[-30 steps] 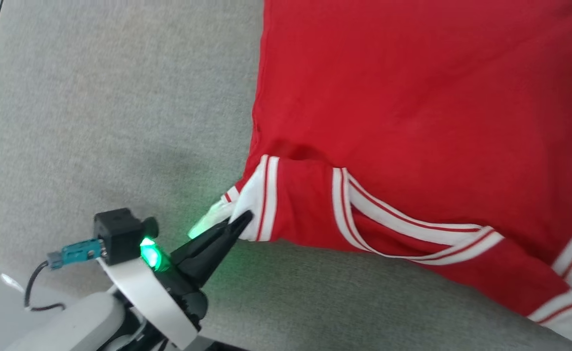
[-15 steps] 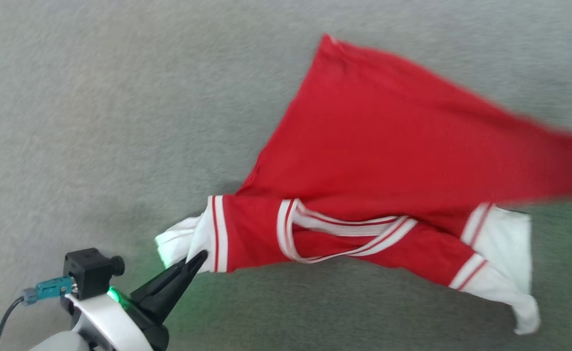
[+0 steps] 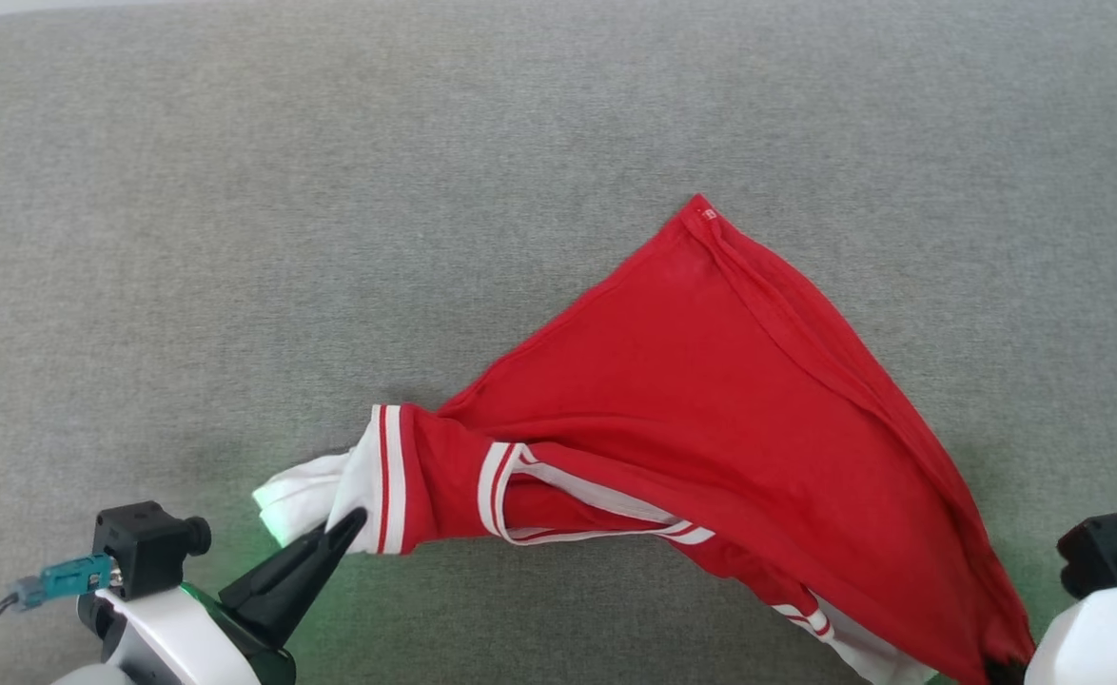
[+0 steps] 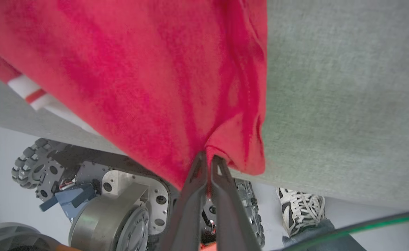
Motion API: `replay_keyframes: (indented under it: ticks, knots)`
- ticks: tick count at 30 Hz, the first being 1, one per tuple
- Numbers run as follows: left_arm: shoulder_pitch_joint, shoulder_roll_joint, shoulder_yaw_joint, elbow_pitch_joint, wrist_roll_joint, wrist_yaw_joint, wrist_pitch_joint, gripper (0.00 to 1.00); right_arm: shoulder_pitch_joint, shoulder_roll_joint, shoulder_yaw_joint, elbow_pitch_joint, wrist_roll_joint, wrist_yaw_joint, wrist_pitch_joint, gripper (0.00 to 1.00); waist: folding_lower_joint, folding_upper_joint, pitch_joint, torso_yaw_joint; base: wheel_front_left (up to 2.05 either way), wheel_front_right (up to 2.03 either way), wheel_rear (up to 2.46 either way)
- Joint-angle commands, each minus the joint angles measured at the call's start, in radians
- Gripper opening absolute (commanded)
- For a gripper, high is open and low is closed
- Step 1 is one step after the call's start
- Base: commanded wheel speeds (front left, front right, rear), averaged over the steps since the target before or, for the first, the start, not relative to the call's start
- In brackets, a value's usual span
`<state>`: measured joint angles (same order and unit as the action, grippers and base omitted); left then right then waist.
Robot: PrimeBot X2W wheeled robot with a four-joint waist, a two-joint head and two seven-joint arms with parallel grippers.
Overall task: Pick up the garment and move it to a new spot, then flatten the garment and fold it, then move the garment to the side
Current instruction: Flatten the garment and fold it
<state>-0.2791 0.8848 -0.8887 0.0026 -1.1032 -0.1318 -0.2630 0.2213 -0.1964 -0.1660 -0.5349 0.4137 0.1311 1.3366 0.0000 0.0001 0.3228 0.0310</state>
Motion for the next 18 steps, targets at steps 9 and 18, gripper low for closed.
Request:
replay_keyframes:
  ticks: [9,18]
  knots:
    - [-0.013,0.001,-0.02,-0.019,0.027,0.002,-0.002,0.0,-0.152,-0.039,-0.064,-0.09,-0.004,-0.001,-0.131,1.0,0.0,-0.0001,0.016,0.009,0.0,0.0,0.0]
    - [-0.068,-0.028,-0.033,-0.063,0.067,0.002,-0.002,0.0,-0.562,-0.098,0.086,0.042,-0.105,-0.001,-0.232,1.0,0.0,-0.0001,0.087,0.08,0.0,0.0,0.0]
